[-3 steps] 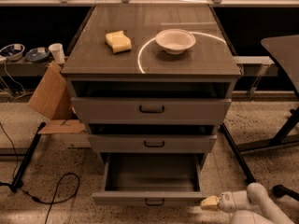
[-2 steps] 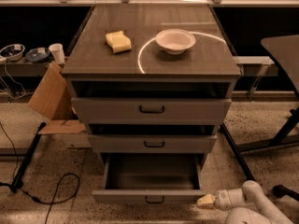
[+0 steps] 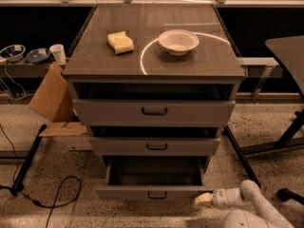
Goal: Close bottom drawer
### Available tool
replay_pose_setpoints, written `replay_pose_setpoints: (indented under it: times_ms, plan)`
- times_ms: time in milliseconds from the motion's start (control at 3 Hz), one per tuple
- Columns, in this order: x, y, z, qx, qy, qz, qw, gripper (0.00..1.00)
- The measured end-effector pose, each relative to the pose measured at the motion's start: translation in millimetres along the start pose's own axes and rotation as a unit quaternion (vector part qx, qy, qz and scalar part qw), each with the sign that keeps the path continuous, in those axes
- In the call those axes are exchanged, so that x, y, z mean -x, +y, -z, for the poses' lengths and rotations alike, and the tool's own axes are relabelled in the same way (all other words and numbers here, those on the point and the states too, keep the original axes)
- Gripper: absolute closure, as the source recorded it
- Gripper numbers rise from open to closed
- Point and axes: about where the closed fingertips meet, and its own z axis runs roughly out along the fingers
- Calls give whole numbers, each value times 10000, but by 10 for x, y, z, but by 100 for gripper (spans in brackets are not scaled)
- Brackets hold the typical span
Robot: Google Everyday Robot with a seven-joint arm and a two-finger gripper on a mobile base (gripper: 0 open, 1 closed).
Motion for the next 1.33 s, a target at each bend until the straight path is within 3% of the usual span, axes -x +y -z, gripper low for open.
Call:
replay_pose_setpoints:
  times_ms: [667,1333]
  plan:
    - [452,139,-90,133,-563,-282,9979,100]
    - [891,162,-9,530,-1483,-699,9850,100]
